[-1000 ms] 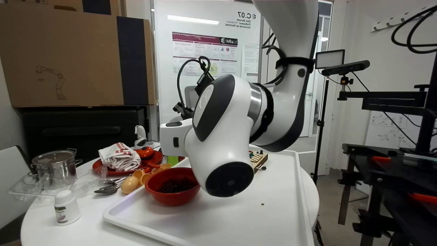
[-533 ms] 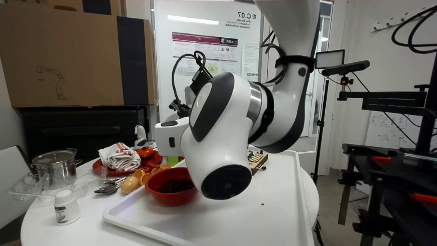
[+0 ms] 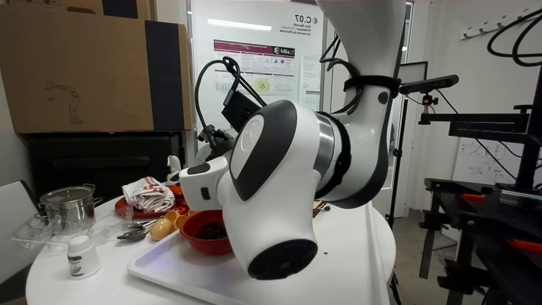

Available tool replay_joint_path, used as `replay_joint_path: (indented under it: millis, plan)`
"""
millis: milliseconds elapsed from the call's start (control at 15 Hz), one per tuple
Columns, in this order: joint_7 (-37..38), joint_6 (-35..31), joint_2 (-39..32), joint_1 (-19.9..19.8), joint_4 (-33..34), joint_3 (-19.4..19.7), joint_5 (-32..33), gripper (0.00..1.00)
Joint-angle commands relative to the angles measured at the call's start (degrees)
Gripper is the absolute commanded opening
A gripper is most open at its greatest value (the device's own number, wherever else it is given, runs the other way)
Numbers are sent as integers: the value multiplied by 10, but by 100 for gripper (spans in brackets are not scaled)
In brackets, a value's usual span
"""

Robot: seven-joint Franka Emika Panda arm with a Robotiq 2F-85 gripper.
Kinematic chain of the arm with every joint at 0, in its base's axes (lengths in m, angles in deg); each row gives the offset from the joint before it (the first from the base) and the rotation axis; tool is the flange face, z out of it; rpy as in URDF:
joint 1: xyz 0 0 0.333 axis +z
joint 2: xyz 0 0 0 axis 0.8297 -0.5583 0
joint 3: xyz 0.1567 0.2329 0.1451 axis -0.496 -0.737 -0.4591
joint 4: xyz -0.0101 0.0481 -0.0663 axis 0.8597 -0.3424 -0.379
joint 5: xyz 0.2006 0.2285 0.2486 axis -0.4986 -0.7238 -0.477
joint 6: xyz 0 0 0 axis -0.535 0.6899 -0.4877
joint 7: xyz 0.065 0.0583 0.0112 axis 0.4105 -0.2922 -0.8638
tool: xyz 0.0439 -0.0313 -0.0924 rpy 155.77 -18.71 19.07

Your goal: Pour the contents in the clear jug into the red bowl on the table.

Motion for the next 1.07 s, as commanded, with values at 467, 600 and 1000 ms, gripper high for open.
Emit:
replay_joint_path:
  millis: [467, 600, 1000]
  plan:
    - [-74, 62, -81, 21, 50, 32, 40, 10]
    - [-86, 66, -89, 22, 54, 37, 50, 10]
    - [-119, 71, -103, 27, 60, 52, 85, 10]
